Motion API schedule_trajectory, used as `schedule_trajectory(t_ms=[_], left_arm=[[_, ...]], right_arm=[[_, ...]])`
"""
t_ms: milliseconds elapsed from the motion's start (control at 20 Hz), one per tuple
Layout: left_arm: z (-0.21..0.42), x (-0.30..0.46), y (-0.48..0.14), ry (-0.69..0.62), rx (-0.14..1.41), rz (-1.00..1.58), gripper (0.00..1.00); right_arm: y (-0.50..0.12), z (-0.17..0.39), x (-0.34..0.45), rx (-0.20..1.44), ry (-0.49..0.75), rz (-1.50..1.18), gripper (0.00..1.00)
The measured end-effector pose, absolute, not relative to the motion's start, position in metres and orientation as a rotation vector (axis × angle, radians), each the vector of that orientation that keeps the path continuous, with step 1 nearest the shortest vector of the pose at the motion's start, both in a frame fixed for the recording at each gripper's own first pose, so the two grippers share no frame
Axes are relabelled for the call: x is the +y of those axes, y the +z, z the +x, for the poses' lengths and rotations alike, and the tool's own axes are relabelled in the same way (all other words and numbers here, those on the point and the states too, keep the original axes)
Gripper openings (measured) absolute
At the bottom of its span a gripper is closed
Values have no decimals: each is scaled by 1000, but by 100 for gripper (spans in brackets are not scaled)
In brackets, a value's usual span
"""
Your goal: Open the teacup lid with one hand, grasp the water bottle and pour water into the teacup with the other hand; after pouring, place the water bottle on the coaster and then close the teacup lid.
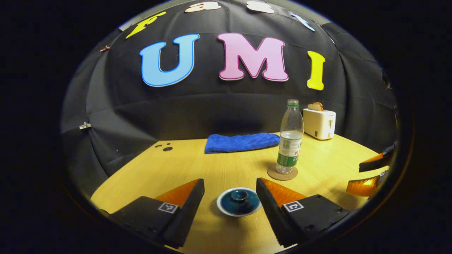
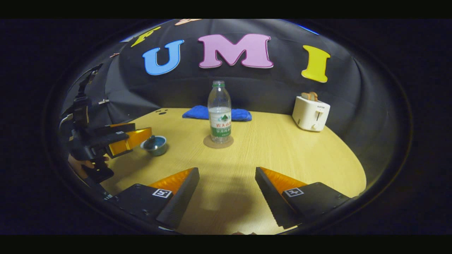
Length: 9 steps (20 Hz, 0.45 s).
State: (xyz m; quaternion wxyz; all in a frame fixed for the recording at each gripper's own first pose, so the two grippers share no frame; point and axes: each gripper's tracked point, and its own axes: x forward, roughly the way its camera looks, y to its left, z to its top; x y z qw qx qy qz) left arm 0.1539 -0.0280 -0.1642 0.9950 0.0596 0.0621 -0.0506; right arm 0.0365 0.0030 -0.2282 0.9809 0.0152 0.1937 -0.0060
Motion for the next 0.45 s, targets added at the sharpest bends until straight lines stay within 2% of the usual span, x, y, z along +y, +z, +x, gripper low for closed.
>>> schedule_trajectory(t_ms=[200, 250, 450], left_arm=[[122, -12, -99, -66, 72, 72, 100], [113, -7, -80, -52, 56, 65, 97], [81, 10, -8, -23, -22, 36, 97]], right_arm=[[-158, 46, 1, 297, -31, 19, 98], [-138, 46, 2, 272, -34, 16, 98], [-71, 42, 9, 185, -42, 13, 99]])
